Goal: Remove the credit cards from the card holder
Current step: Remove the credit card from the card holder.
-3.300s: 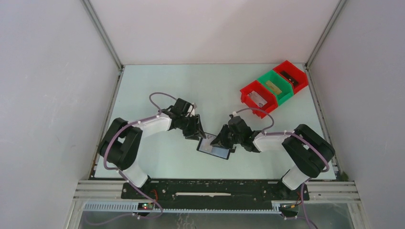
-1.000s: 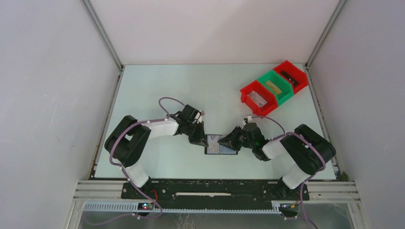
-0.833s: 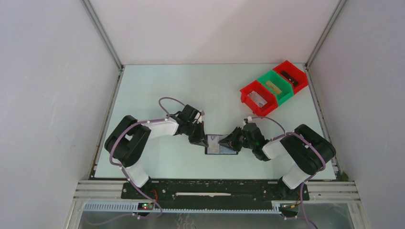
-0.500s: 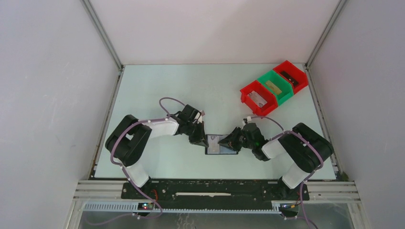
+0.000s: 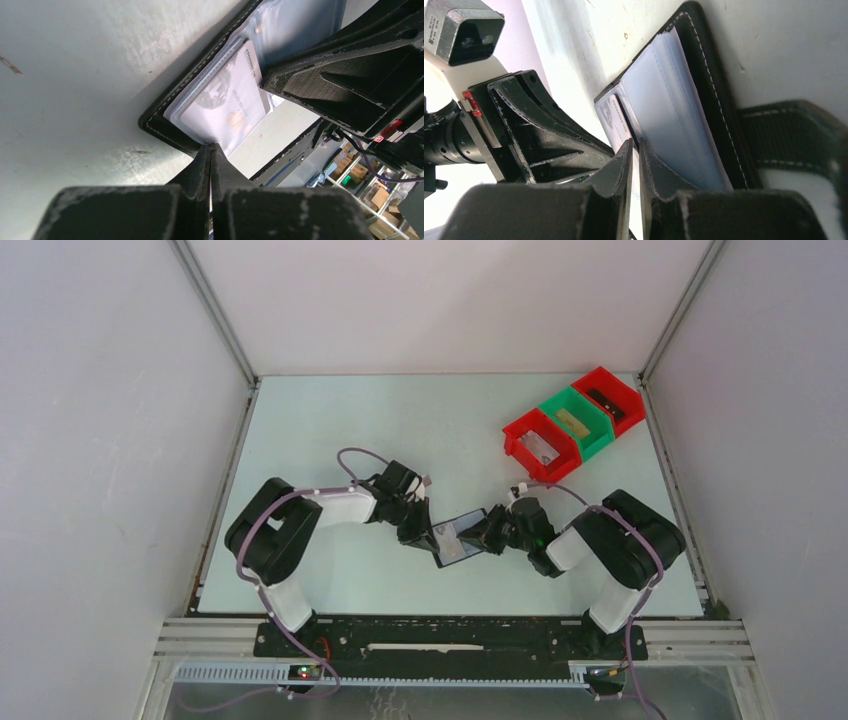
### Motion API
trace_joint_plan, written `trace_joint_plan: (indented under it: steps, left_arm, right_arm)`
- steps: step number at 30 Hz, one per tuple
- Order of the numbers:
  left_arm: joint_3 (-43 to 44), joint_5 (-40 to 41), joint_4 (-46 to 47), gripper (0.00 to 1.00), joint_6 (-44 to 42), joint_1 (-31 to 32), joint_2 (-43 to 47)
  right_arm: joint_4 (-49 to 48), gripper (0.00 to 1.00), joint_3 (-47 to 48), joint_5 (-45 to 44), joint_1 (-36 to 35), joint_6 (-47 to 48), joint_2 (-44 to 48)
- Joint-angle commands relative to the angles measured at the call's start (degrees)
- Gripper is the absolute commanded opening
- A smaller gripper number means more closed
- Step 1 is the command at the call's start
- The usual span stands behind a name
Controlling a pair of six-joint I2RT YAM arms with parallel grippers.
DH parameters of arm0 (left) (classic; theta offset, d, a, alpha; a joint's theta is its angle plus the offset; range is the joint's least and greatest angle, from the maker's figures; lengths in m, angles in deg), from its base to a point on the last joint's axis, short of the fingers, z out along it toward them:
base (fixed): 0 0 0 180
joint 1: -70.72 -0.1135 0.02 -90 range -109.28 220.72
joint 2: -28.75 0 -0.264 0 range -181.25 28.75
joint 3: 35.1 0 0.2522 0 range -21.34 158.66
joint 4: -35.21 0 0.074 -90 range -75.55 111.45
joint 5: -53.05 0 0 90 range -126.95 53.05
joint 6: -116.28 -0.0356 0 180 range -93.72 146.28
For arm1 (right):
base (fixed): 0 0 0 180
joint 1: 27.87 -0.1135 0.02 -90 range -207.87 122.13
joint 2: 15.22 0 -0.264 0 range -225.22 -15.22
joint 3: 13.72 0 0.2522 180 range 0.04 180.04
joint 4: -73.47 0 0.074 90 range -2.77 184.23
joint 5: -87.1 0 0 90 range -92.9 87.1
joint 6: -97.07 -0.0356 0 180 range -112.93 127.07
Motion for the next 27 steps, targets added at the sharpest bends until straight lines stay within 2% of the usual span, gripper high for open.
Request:
trace_joint_plan:
  steps: [1,6,13,18,22,27]
  left_arm:
    - [2.3,-0.12,3.45,0.0,0.29,1.3,-2.65]
    - [3.0,1.18,2.73,0.0,-0.23,1.3,-3.1]
    - [3.84,4.09,0.97,0.0,-1.09,1.21,-3.0]
    - [5.36,5.52,-0.71,0.0,-1.82,1.08,-3.37]
    - [6.27,6.97,-1.78,0.0,-2.04,0.75,-2.89]
    - [7.31,7.51,-2.98,0.0,-2.88,0.48,-2.91]
  right_arm:
    - [-0.43,0.19,0.4,3.46,-1.04,1.0,-2.71]
    - [1.43,0.21,0.44,2.99,-1.04,2.77,-4.06]
    - [7.75,0.08,2.49,5.3,-1.1,7.51,-1.79]
    - [18.56,0.19,5.06,3.47,-2.3,13.65,2.97]
    - [22.82,0.19,5.45,2.22,-2.54,15.71,5.25]
    - [22.22,0.18,5.51,3.85,-2.91,15.89,5.6]
